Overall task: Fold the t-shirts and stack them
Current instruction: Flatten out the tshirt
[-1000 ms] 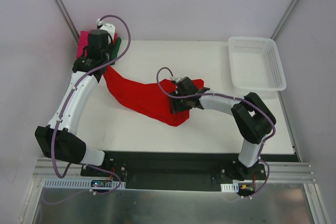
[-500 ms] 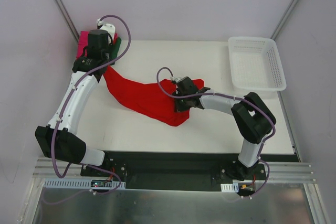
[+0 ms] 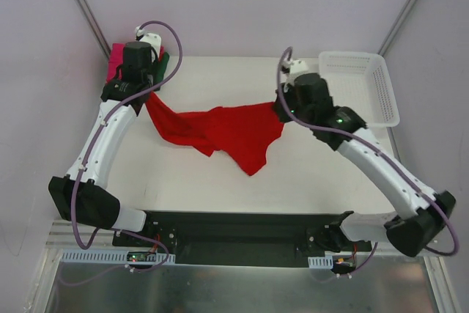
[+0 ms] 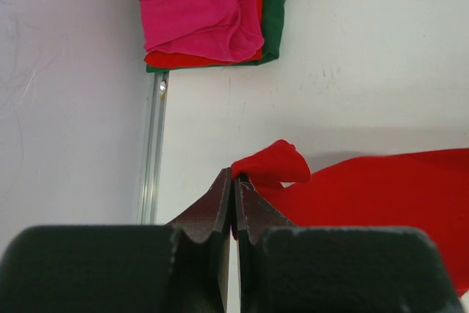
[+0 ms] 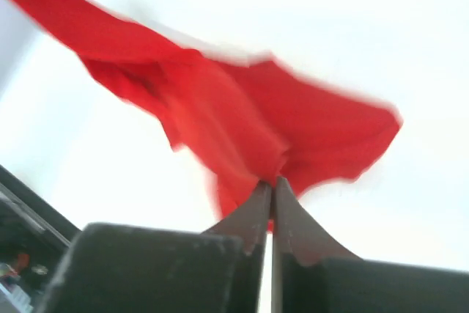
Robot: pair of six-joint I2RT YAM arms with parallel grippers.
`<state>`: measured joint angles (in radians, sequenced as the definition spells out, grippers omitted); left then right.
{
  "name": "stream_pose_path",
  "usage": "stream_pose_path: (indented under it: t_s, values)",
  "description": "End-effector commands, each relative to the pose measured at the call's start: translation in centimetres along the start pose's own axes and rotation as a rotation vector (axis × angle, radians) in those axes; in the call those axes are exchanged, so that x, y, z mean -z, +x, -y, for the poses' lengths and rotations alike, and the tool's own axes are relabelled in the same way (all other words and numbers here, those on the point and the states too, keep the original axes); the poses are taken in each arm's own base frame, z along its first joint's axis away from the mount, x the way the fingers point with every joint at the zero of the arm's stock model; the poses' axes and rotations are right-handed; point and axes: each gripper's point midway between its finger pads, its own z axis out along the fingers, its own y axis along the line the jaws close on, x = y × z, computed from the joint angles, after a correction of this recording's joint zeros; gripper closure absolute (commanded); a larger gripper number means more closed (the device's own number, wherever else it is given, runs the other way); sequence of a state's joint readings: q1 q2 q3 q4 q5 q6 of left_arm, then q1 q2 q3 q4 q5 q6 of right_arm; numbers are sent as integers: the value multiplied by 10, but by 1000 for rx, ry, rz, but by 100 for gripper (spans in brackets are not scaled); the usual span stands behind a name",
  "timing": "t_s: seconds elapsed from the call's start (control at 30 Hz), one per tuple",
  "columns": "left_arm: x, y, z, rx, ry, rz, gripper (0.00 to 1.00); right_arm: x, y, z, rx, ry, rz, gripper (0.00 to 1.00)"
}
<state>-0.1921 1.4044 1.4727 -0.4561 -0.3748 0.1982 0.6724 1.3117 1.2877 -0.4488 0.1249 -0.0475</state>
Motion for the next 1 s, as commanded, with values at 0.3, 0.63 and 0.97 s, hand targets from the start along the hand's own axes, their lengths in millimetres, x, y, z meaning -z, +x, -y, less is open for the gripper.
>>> stream_pose_path:
  t_s: [0.3,0.63,0.97]
  values:
    - [143,-43,82,58,401,207,100,284,-132,-3,94,-172,589,99]
    - [338,-63,29,177,807,568,100,388,-117,-11,138,-325,753,99]
    - [450,-31,20,129,1178,701,100,471,-110,-42,231,-547,921,99]
